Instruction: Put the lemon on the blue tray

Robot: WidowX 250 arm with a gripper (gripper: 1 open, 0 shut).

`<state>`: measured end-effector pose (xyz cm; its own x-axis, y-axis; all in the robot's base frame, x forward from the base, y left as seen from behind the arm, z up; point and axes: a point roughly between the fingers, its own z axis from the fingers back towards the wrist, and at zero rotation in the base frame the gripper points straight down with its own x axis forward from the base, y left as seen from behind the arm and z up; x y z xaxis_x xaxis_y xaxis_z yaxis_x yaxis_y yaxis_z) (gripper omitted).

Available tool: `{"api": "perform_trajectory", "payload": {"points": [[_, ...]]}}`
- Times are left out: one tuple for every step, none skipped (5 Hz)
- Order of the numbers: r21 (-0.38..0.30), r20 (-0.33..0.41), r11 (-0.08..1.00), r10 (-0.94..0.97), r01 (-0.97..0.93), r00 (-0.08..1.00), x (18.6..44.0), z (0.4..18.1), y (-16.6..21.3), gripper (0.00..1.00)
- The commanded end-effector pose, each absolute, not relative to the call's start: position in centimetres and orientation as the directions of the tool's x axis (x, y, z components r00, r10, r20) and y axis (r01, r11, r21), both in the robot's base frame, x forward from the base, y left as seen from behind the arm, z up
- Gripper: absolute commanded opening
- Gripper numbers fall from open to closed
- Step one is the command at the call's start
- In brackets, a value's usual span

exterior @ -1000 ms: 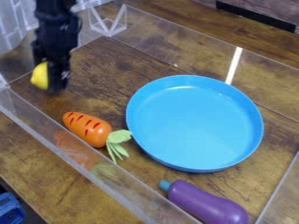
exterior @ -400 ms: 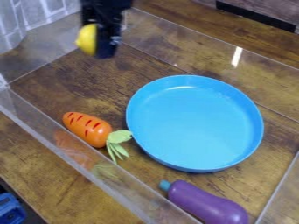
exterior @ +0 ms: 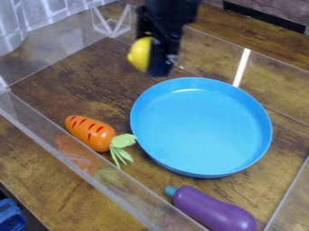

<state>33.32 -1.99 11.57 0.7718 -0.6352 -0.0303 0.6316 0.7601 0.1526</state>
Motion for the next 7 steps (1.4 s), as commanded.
{"api": "perform_trajectory", "payload": {"points": [[0.191, 0.045, 0.734, -0.670, 0.652, 0.741, 33.6, 13.5, -5.0, 0.00], [0.184, 0.052, 0.731, -0.675, 0.657, 0.736, 33.9, 12.6, -6.6, 0.00], [0.173, 0.065, 0.750, -0.656, 0.639, 0.752, 34.1, 11.4, -6.4, 0.00], [0.160, 0.063, 0.768, -0.634, 0.619, 0.771, 34.2, 10.6, -5.5, 0.00], [0.153, 0.062, 0.777, -0.624, 0.610, 0.779, 34.5, 10.1, -4.8, 0.00], [0.147, 0.069, 0.790, -0.608, 0.595, 0.791, 34.8, 9.4, -4.2, 0.00], [0.145, 0.078, 0.798, -0.599, 0.586, 0.797, 35.3, 8.9, -3.8, 0.00]]}}
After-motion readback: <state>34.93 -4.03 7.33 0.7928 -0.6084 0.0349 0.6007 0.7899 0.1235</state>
